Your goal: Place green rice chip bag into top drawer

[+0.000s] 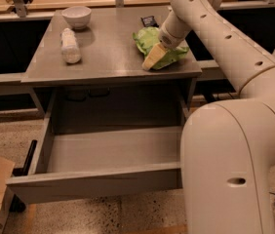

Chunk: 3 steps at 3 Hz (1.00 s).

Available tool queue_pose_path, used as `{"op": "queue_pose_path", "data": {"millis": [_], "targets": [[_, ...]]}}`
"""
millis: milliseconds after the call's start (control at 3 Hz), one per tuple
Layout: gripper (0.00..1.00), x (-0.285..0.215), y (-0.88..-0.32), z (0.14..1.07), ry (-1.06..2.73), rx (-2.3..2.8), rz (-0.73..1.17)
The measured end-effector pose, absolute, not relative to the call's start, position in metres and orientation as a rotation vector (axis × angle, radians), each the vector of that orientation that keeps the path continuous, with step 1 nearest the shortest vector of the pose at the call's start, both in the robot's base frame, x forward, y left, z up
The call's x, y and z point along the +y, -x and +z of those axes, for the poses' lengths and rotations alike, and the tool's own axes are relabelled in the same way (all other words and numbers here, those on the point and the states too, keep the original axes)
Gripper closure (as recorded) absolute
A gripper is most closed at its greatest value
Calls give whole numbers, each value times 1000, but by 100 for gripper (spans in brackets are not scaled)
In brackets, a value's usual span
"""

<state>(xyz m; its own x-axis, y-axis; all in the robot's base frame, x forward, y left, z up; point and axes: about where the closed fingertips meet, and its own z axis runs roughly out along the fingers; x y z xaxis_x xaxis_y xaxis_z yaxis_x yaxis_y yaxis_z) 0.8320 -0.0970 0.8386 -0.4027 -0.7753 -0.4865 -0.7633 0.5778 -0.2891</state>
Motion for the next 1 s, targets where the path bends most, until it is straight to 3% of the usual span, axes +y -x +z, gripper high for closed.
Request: {"op": "queue_pose_path", "data": {"millis": [333,1000], "targets": [[95,-97,-832,841,1222,2227,-27],[100,-97,-831,846,1222,2228,-27]]}}
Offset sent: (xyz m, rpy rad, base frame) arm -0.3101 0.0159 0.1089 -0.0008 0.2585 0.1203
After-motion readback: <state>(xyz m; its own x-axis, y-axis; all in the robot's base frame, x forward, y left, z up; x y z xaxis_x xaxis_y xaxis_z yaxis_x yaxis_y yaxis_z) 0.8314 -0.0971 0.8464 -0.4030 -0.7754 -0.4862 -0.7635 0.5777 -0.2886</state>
